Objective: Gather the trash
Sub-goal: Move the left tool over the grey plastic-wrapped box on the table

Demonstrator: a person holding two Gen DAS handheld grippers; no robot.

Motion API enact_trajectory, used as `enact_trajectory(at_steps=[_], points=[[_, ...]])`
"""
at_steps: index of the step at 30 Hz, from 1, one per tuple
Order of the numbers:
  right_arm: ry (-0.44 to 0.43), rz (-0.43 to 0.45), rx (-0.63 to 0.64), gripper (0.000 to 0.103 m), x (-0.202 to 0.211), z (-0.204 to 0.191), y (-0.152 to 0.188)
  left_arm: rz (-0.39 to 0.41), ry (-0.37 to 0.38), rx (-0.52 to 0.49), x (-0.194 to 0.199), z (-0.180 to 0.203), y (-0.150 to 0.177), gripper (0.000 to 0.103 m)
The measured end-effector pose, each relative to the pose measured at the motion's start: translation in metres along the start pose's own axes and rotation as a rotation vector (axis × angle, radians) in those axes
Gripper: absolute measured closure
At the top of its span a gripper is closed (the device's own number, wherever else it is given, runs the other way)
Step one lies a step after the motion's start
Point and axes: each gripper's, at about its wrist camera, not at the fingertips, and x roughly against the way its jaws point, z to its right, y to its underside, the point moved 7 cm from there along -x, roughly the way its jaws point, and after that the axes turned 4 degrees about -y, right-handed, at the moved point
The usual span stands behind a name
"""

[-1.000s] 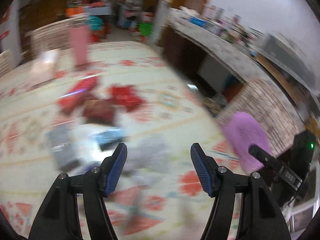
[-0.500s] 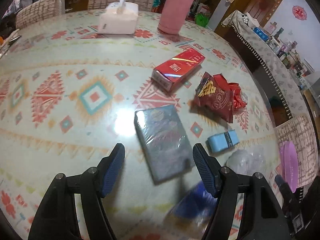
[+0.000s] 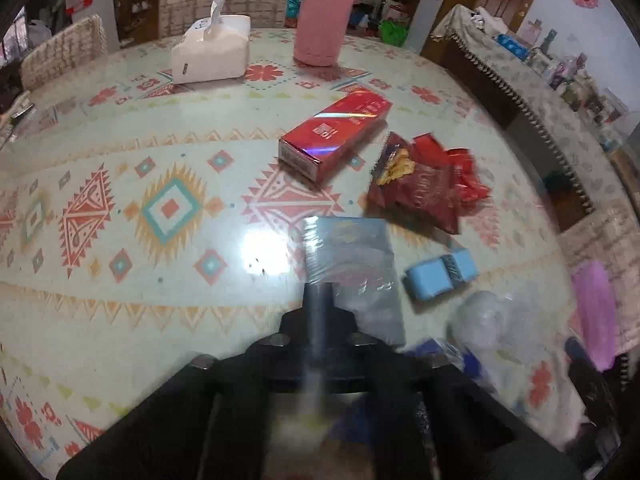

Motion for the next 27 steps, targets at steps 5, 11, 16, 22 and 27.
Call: enact_trajectory(at_steps=[5,11,16,22,27], points=[[0.004,-0.013,0.001,0.013,-0.002,0.001,0.001,0.034,0.032,0.001,0.014,-0.009,0.002,0.102],[0.035,-0.028,0.011,0.013,-0.007,0.001,0.002,0.002,0.021,0.002,-0.009,0.0,-0.006,0.044],[0.057,-0.028,0.007,0.013,-0.008,0.003,0.003,-0.002,-0.049,-0.104,-0.027,0.024,-0.01,0.043],[0.07,-0.034,-0.004,0.013,-0.009,0.006,0.003,0.01,-0.069,-0.127,-0.027,0.029,-0.011,0.044],[0.077,-0.036,0.002,0.013,-0.009,0.006,0.003,-0.009,-0.026,-0.112,-0.03,0.034,-0.011,0.043]])
